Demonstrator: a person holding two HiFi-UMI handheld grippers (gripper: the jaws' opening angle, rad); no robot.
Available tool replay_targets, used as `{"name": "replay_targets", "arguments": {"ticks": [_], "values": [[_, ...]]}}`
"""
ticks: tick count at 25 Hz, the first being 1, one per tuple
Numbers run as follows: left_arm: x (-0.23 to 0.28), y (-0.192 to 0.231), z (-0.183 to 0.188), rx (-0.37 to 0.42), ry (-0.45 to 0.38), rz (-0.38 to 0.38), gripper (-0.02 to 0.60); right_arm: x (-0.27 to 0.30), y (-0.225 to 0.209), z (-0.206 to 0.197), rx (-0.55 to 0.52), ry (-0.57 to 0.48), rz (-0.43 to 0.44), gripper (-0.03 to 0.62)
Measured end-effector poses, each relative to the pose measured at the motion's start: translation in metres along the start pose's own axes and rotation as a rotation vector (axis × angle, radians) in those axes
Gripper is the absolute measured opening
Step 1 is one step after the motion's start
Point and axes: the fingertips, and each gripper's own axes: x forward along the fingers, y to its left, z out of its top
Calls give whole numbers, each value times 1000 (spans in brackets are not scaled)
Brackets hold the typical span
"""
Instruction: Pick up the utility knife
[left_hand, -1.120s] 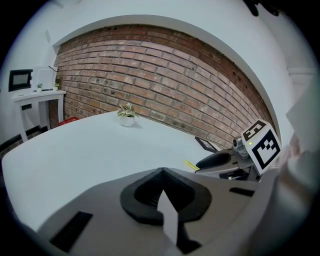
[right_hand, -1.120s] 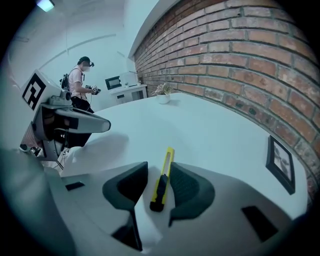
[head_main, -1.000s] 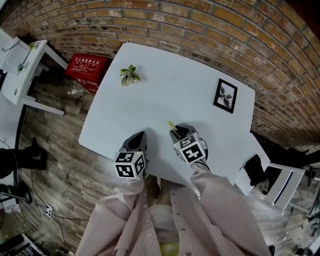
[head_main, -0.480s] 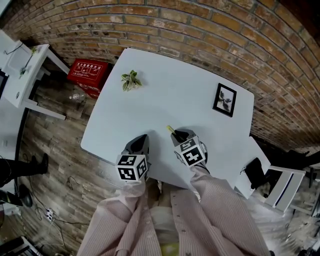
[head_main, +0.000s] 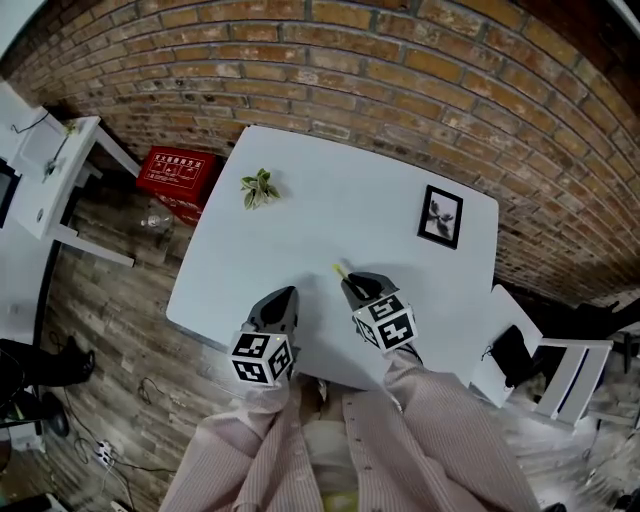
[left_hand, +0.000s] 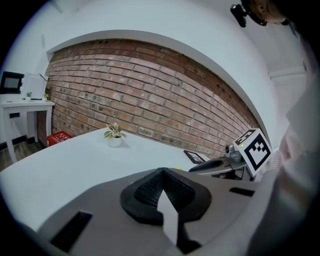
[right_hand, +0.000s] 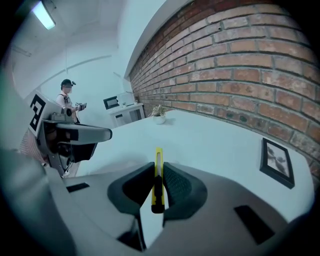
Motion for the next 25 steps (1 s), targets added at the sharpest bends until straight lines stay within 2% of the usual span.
{"name": "replay_targets", "arguments": {"ticks": [18,25], "values": [[-20,-17,62,111,-153,-70,-9,-69,-7,66,145,-357,-9,57],[-32,-29,81,209,-182,-77,-8,-100,-10,84,158,-485,-24,57]]}}
